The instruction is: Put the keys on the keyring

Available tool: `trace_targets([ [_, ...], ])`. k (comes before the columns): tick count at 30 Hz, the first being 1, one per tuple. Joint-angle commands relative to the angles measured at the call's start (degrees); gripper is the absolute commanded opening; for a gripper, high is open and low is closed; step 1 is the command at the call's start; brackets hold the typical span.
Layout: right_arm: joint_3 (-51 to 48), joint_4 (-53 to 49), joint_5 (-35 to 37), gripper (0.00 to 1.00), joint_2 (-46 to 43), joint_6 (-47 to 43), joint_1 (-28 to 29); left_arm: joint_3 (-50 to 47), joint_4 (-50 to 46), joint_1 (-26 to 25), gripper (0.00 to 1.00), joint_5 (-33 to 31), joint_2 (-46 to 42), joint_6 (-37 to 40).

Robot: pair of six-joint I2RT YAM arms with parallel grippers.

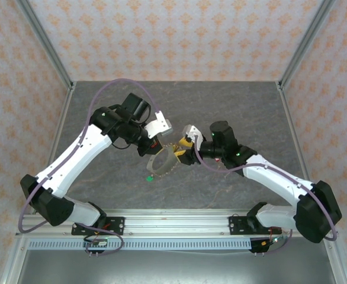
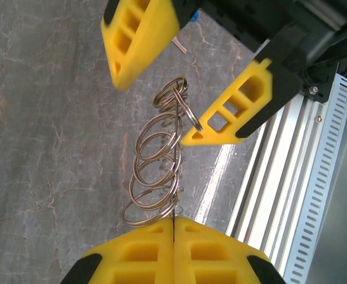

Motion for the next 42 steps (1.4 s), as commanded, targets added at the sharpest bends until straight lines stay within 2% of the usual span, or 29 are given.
trace_targets([
  [1,1.38,-0.24,-7.51,0.51,0.98,-0.91,-0.30,2.48,-2.93,-0.47,0.00,-0.24,-1.66,3.67],
  [9,1.29,5.28,-10.56,0.18,1.55,2.87,-0.24,4.15,-3.58,-0.71,0.00,-0.21,-0.96,5.01],
  [14,0.18,8.09,-10.74,0.01,0.81,4.97,-0.44,2.57,-1.75,-0.78,0.01,-1.82,-2.13,6.29],
  [18,-1.19,12.09,-11.30,0.00,0.28,7.59,-1.11,1.07,-0.48,-0.13,0.21,-4.32,-3.08,6.00],
  [23,-2.91,16.62,-12.15,0.00,-1.20,10.47,-1.55,-1.54,1.97,5.04,0.30,3.74,-4.61,5.62],
  [25,-3.55,18.90,-11.67,0.00,-1.25,12.17,-1.78,-2.89,2.74,7.44,0.39,8.37,-5.31,6.08],
  [29,-4.55,23.63,-11.81,0.00,-0.98,15.25,-1.90,-4.77,3.06,8.50,0.40,11.54,-5.86,6.85],
  [32,-5.27,27.27,-12.22,0.00,-1.06,17.63,-1.90,-6.04,3.84,8.51,0.38,12.05,-5.83,6.77],
  [34,-5.47,28.34,-12.26,0.00,-1.23,18.79,-1.84,-5.84,3.78,8.47,0.33,12.48,-5.56,6.35],
  [35,-5.41,28.34,-12.44,0.00,-1.32,18.90,-1.87,-5.58,3.81,8.48,0.27,12.65,-5.44,6.20],
  [37,-5.94,28.15,-11.29,0.00,-1.42,18.35,-1.89,-4.97,4.27,8.59,0.07,12.22,-5.51,5.16],
  [38,-6.43,27.61,-10.25,0.00,-3.14,17.35,-1.90,-4.76,4.64,8.72,0.01,11.72,-5.67,4.45],
  [39,-7.06,26.52,-8.66,0.01,-4.25,16.11,-1.89,-4.41,4.93,8.84,0.00,11.15,-5.90,3.69],
  [40,-7.64,24.93,-6.51,0.08,-5.39,14.84,-1.87,-3.92,4.70,8.90,0.00,10.56,-6.04,3.35],
  [42,-8.71,22.04,-2.82,0.11,-7.65,12.12,-1.88,-2.19,3.05,8.95,0.00,10.02,-5.91,3.27],
])
